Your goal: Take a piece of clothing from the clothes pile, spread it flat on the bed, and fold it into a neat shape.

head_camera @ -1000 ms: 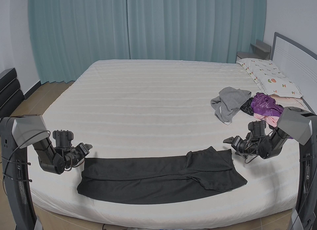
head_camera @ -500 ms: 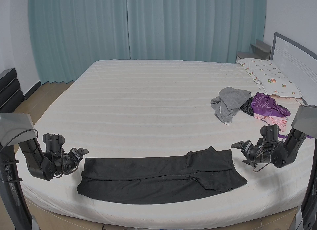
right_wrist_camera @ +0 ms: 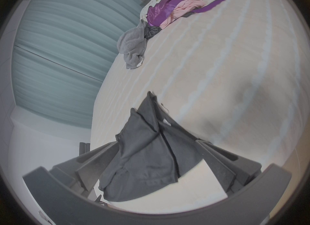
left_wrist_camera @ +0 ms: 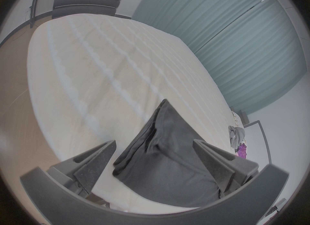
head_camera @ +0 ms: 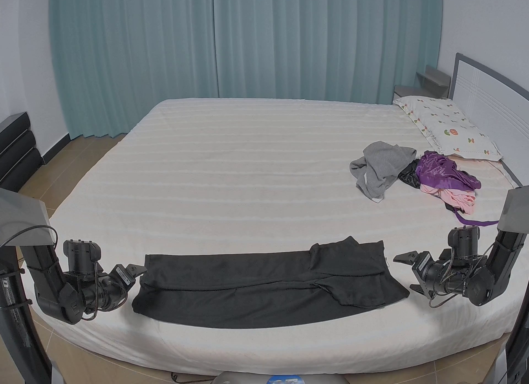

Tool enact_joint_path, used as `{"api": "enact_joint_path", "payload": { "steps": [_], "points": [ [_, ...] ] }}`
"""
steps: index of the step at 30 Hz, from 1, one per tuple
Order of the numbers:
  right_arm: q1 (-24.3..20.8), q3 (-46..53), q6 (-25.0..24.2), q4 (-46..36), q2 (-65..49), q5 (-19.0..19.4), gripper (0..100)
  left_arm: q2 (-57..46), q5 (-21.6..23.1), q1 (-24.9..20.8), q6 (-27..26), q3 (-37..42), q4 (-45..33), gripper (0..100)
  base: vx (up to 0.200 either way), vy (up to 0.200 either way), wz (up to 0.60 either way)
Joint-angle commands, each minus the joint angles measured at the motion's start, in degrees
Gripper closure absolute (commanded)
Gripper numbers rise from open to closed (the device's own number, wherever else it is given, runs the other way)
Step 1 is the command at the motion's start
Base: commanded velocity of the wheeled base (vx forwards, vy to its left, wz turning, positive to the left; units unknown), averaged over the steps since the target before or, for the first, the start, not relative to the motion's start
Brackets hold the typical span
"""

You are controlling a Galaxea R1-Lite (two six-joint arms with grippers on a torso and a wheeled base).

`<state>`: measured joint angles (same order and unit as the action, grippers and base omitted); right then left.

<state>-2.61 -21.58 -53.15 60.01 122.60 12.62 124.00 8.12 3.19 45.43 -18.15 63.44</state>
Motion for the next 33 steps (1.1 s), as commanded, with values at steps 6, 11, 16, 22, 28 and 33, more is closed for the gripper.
{"api": "enact_joint_path", "payload": {
  "steps": [6,11,16,22,28,33],
  "points": [
    [-0.6,1.4,-0.1,0.0,-0.1,0.0,0,1.2,-0.3,-0.6,-1.1,2.7,0.6,0,0.000,0.000,0.00],
    [-2.0,2.4,-0.1,0.1,-0.3,-0.1,0,1.8,-1.0,-2.0,-5.2,5.1,0.6,0,0.000,0.000,0.00],
    [-3.5,2.9,0.1,0.1,0.2,-0.5,0,2.7,-2.3,-3.5,-4.9,4.5,1.2,0,0.000,0.000,0.00],
    [-4.2,3.3,0.1,0.1,0.0,-1.0,0,7.0,-8.0,-5.3,-5.3,2.0,3.9,0,0.000,0.000,0.00],
    [-4.9,4.3,0.7,0.1,-0.3,-2.9,0,9.5,-11.3,-7.9,-5.2,-0.7,4.7,0,0.000,0.000,0.00],
    [-6.7,5.7,2.7,-0.2,0.6,-5.8,0,9.5,-11.3,-8.1,-5.1,-0.9,4.7,100,0.000,0.000,0.00]
  ]
}}
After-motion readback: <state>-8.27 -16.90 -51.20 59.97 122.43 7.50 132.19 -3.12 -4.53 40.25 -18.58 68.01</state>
